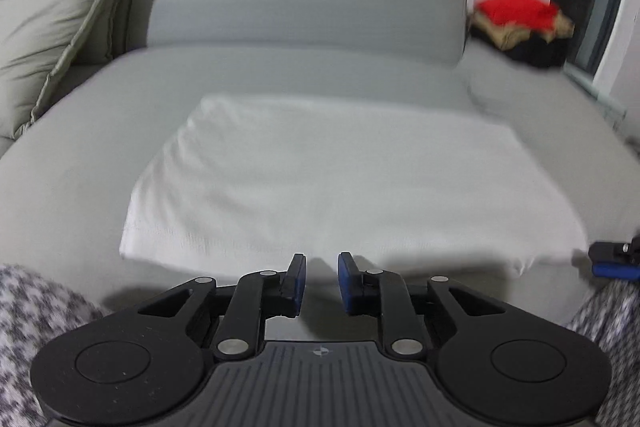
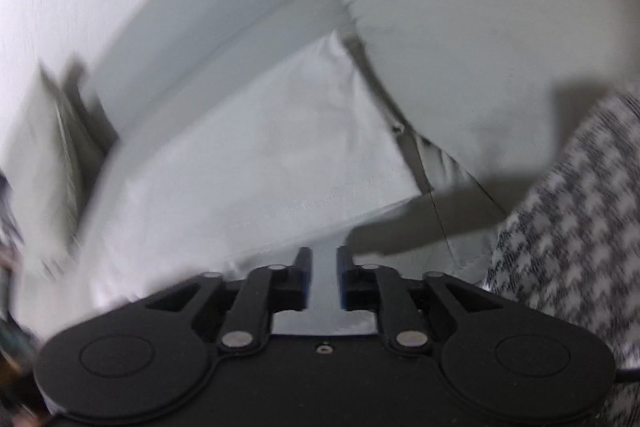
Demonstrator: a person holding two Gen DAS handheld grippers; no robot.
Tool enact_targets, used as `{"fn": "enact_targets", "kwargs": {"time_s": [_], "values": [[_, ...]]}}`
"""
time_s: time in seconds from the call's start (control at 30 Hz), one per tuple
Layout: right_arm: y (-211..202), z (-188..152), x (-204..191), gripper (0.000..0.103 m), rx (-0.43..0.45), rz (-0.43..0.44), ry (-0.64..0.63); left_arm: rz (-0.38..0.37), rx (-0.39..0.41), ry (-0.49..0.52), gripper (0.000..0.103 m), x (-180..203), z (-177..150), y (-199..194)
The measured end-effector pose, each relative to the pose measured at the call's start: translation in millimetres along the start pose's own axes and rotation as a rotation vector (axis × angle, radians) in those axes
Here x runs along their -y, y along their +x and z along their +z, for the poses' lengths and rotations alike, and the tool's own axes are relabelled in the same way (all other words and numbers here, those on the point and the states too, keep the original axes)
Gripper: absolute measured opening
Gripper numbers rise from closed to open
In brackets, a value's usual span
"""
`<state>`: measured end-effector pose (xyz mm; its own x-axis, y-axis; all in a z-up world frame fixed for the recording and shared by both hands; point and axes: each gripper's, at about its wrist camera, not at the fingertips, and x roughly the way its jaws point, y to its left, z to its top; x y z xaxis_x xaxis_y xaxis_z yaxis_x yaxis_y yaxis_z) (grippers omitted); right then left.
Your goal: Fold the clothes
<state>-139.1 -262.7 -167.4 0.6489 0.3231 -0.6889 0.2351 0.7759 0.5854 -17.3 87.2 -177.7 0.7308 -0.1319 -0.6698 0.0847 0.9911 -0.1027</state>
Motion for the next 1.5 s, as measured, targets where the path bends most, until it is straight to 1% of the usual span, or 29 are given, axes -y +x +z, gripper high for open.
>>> {"fn": "enact_targets", "kwargs": {"time_s": [0.03,0.07,0.1,0.17,0.23,0.27,0.3,0.33,0.43,0.53,0.7,0.73,0.8,0.93,0.97,1.13,1.23,1.33,1.37,1.43,1.47,1.5], "values": [[0,3,2,0.049,0.016,0.041,0.047,0.000,0.013,-0.006,0.027,0,1,0],[2,5,5,0.063,0.022,0.084,0.093,-0.001,0.021,-0.015,0.029,0,1,1],[5,6,7,0.065,0.009,0.132,0.137,-0.005,0.015,-0.030,0.029,-1,0,4],[17,6,11,0.065,-0.047,0.226,0.232,-0.003,-0.001,-0.055,0.029,-3,-1,9],[31,2,16,0.061,-0.100,0.279,0.312,0.000,-0.008,-0.061,0.029,-3,-1,10],[37,-1,18,0.058,-0.118,0.290,0.341,-0.006,-0.007,-0.063,0.029,-4,-2,8],[44,-3,19,0.049,-0.131,0.301,0.366,-0.013,-0.006,-0.066,0.030,-4,-3,7],[49,-4,21,0.046,-0.138,0.310,0.387,-0.018,-0.005,-0.068,0.031,-4,-3,7],[62,-7,25,0.043,-0.148,0.332,0.453,-0.026,-0.002,-0.078,0.032,-6,-4,5],[72,-10,23,0.042,-0.165,0.315,0.463,-0.031,0.002,-0.095,0.032,-8,-4,4],[83,-9,27,0.040,-0.096,0.387,0.541,-0.025,0.004,-0.103,0.032,-10,-5,3],[84,-8,29,0.039,-0.078,0.387,0.554,-0.023,0.005,-0.103,0.032,-11,-5,3],[83,-7,32,0.033,-0.035,0.377,0.572,-0.020,0.010,-0.110,0.032,-13,-6,1],[62,-2,40,0.035,0.100,0.288,0.546,-0.029,0.017,-0.144,0.032,-20,-6,-1],[62,0,44,0.036,0.121,0.280,0.555,-0.032,0.017,-0.152,0.032,-22,-5,-1],[82,17,60,0.036,0.149,0.305,0.597,-0.046,0.013,-0.173,0.032,-30,6,0],[95,26,61,0.036,0.161,0.318,0.609,-0.023,0.025,-0.153,0.033,-38,20,1],[98,39,55,0.037,0.183,0.292,0.541,0.003,-0.006,-0.129,0.033,-52,36,10],[97,42,55,0.037,0.186,0.283,0.529,0.023,-0.022,-0.119,0.033,-57,40,16],[93,41,53,0.036,0.183,0.258,0.535,0.047,-0.078,-0.108,0.032,-67,44,29],[91,41,51,0.035,0.182,0.245,0.536,0.038,-0.115,-0.123,0.031,-73,44,36],[92,41,50,0.030,0.182,0.231,0.539,0.025,-0.155,-0.134,0.030,-77,43,44]]}}
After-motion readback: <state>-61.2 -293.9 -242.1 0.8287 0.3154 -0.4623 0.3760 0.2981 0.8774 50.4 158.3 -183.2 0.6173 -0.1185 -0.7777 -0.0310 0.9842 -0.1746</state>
